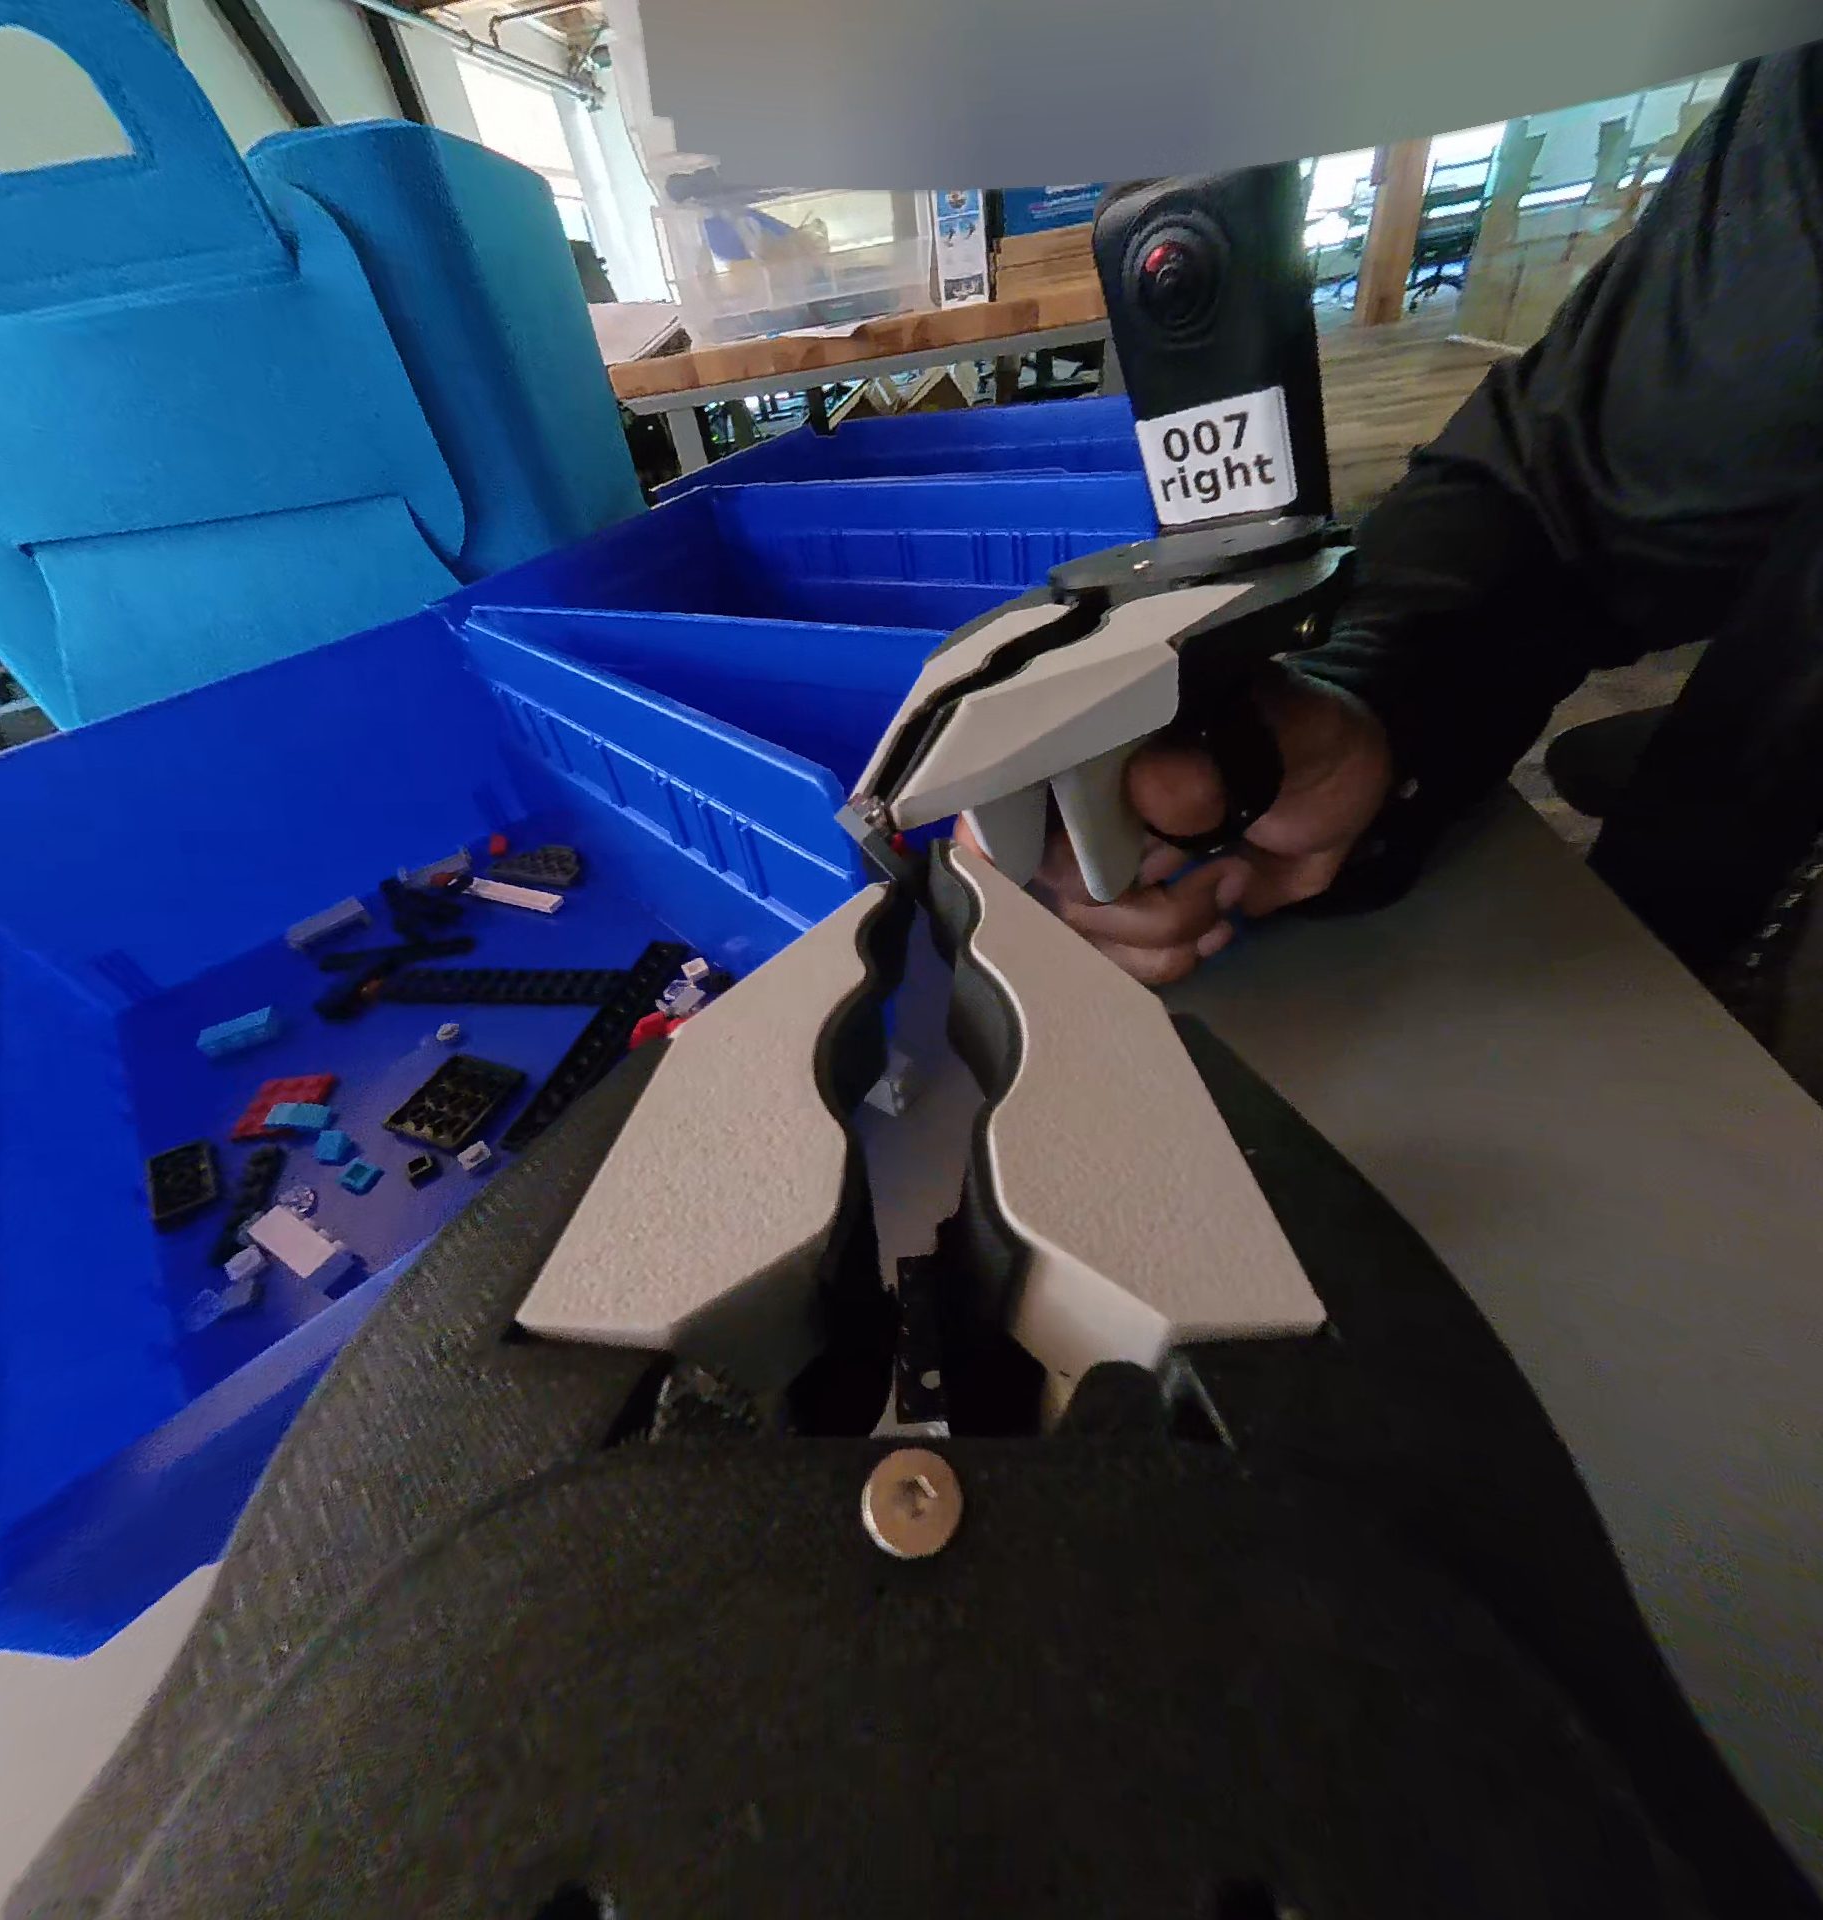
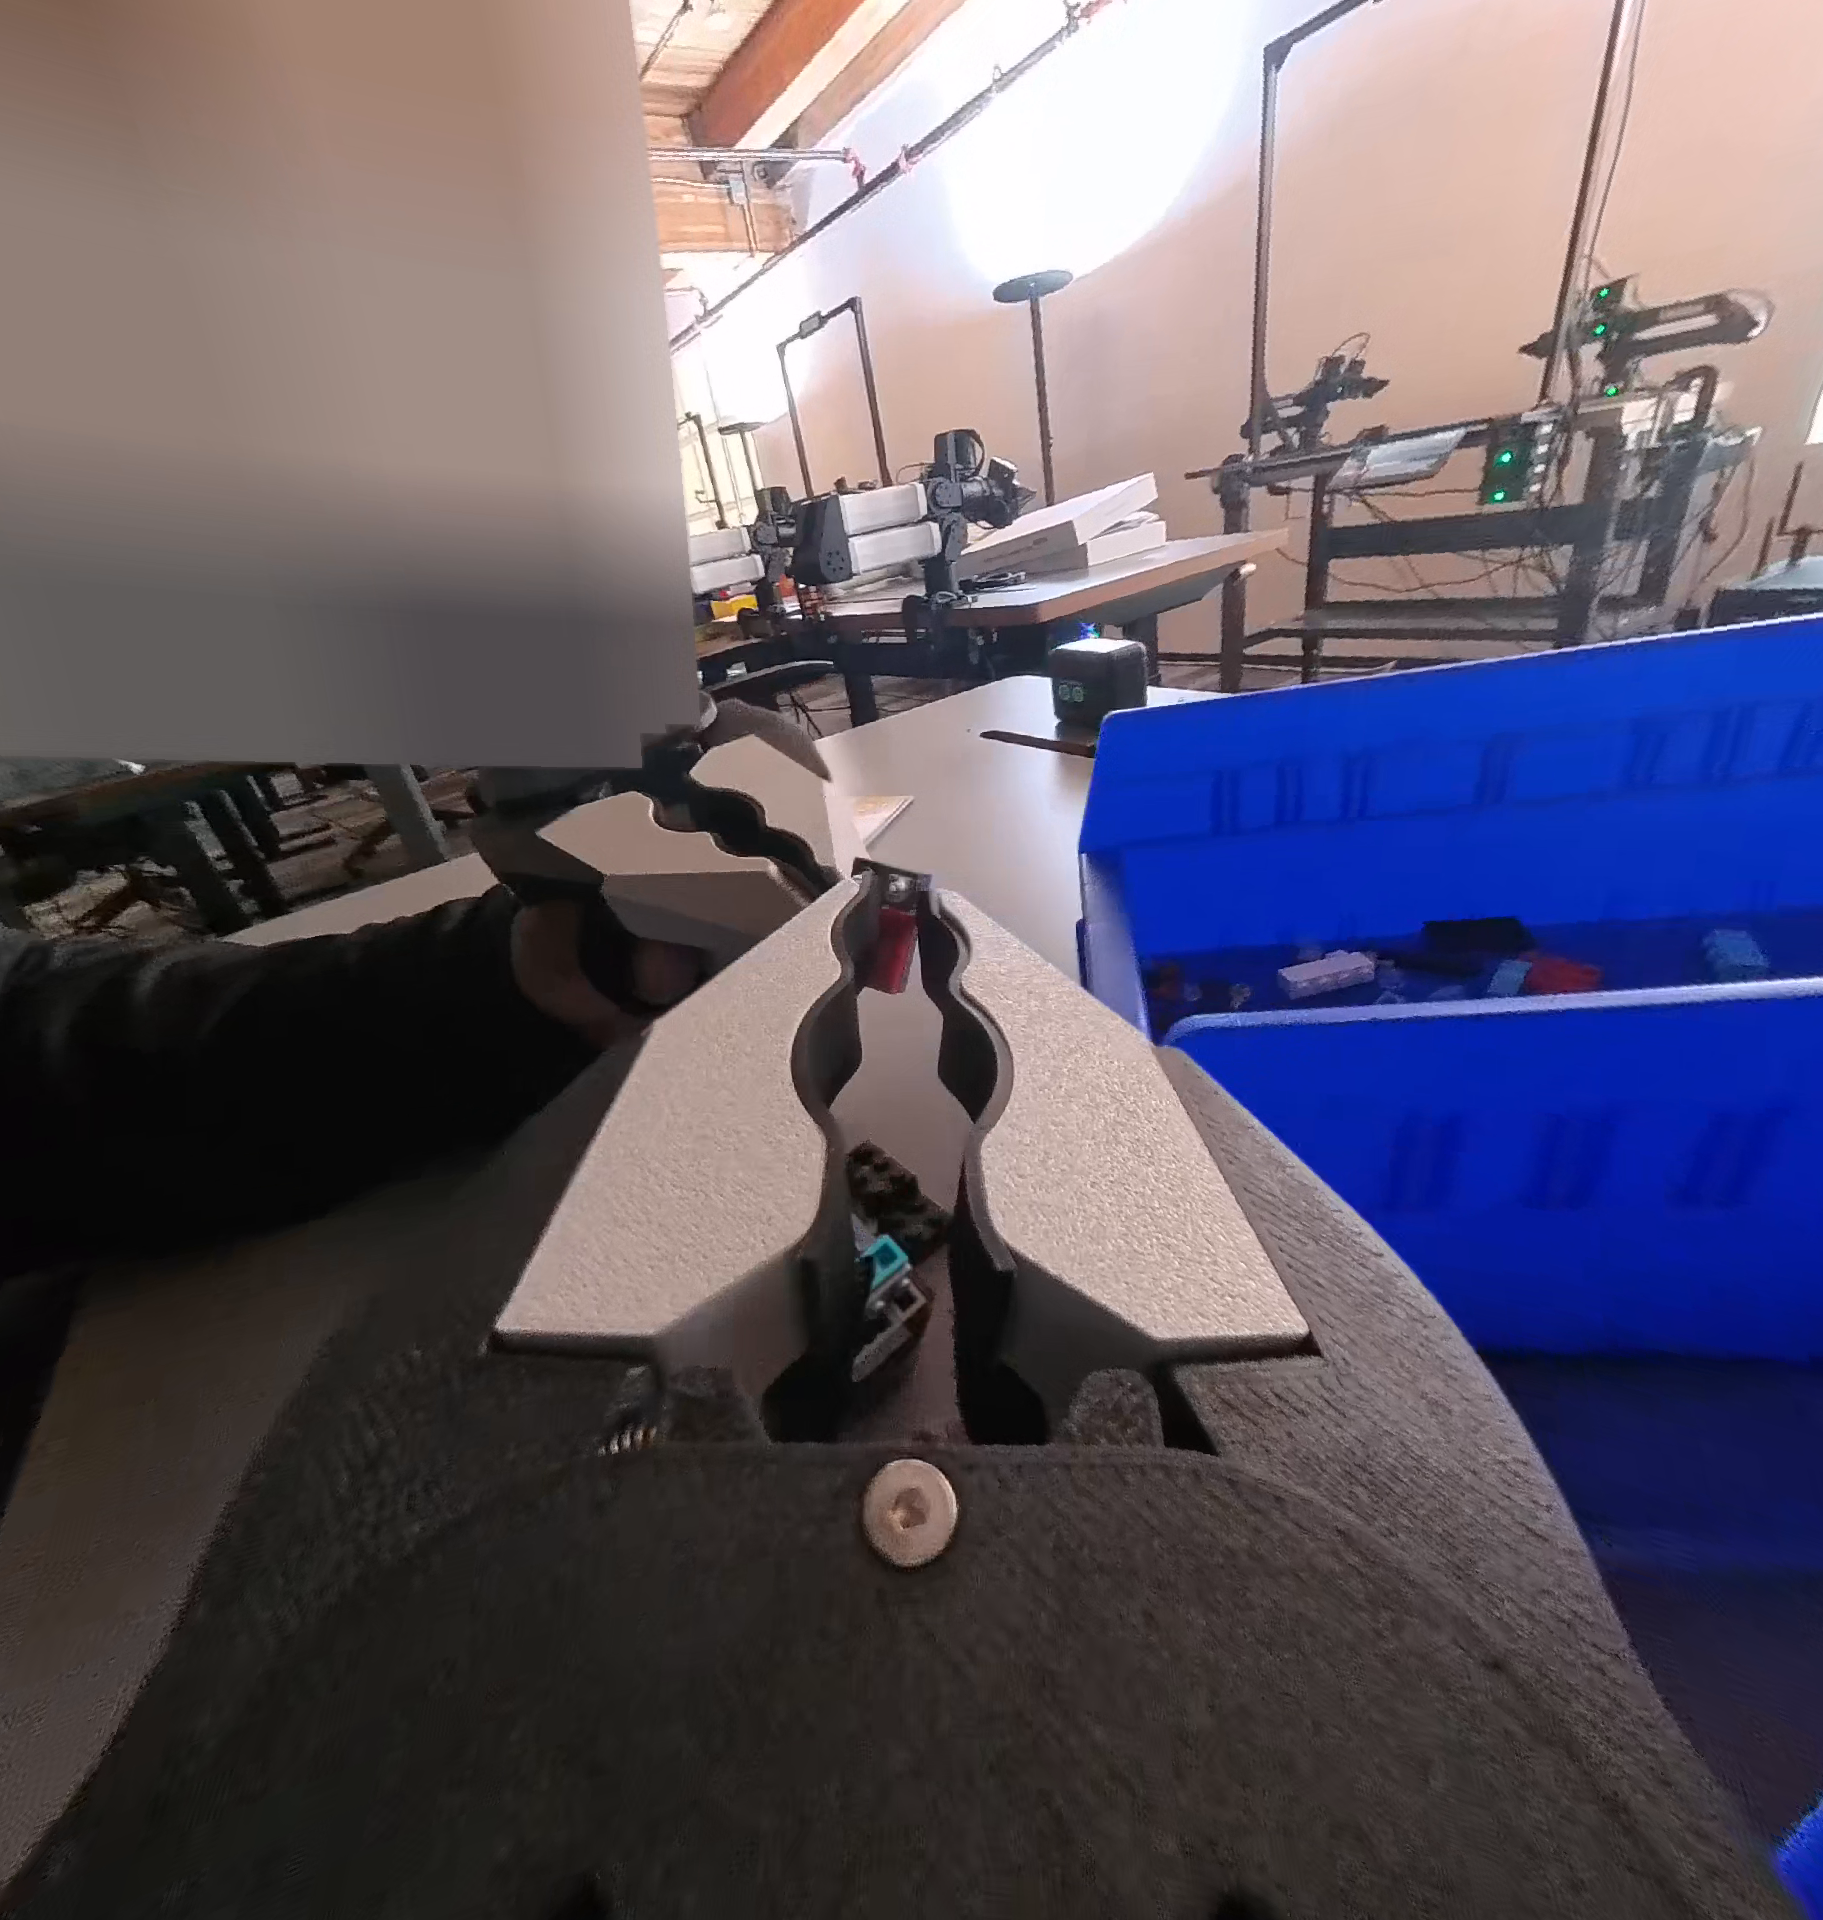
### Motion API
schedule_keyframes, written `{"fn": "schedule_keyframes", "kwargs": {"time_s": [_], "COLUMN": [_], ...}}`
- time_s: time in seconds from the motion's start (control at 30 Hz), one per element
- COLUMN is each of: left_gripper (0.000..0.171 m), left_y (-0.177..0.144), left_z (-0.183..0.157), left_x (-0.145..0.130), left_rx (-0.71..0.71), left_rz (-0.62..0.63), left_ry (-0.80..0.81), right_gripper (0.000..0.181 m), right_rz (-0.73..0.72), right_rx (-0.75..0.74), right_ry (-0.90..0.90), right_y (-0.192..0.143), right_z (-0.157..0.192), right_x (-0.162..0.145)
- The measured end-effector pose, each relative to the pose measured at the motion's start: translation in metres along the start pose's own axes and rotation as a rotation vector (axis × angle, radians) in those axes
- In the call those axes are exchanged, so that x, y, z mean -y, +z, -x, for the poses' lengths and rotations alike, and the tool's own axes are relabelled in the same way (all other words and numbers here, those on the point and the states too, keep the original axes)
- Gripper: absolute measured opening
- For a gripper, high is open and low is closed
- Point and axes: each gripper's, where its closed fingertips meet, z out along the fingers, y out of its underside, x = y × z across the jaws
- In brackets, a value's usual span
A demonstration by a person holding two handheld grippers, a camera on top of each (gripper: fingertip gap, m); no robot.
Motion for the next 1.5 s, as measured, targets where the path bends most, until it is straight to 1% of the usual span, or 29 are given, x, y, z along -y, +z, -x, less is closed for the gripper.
{"fn": "schedule_keyframes", "kwargs": {"time_s": [0.13, 0.27, 0.33, 0.4, 0.47, 0.53, 0.63, 0.87, 1.0, 1.03, 1.27, 1.5], "left_gripper": [0.005, 0.005, 0.005, 0.005, 0.006, 0.006, 0.006, 0.006, 0.005, 0.005, 0.008, 0.005], "left_y": [-0.002, -0.003, -0.005, -0.009, -0.014, -0.020, -0.024, -0.027, -0.026, -0.026, -0.023, -0.021], "left_z": [-0.001, 0.003, 0.005, 0.008, 0.009, 0.005, -0.003, -0.020, -0.026, -0.026, -0.019, -0.012], "left_x": [0.003, 0.000, -0.003, -0.008, -0.012, -0.015, -0.017, -0.023, -0.025, -0.025, -0.023, -0.017], "left_rx": [-0.050, -0.085, -0.116, -0.149, -0.190, -0.232, -0.273, -0.326, -0.344, -0.342, -0.326, -0.322], "left_rz": [-0.028, -0.019, -0.002, 0.028, 0.052, 0.081, 0.133, 0.236, 0.261, 0.262, 0.215, 0.157], "left_ry": [-0.084, -0.221, -0.328, -0.459, -0.607, -0.681, -0.692, -0.668, -0.663, -0.665, -0.740, -0.826], "right_gripper": [0.007, 0.007, 0.020, 0.030, 0.037, 0.039, 0.040, 0.039, 0.030, 0.026, 0.026, 0.026], "right_rz": [-0.014, 0.004, 0.007, 0.036, 0.087, 0.146, 0.206, 0.273, 0.287, 0.290, 0.280, 0.262], "right_rx": [0.018, -0.022, -0.031, -0.039, -0.048, -0.064, -0.052, -0.005, 0.048, 0.054, 0.012, -0.052], "right_ry": [0.028, -0.043, -0.115, -0.225, -0.366, -0.485, -0.560, -0.593, -0.615, -0.623, -0.670, -0.773], "right_y": [0.000, 0.002, 0.003, 0.005, 0.008, 0.011, 0.014, 0.014, 0.014, 0.013, 0.013, 0.012], "right_z": [0.002, -0.001, 0.002, 0.006, 0.010, 0.012, 0.016, 0.018, 0.026, 0.027, 0.020, 0.015], "right_x": [0.002, 0.000, 0.001, 0.000, -0.008, -0.018, -0.030, -0.041, -0.046, -0.048, -0.046, -0.040]}}
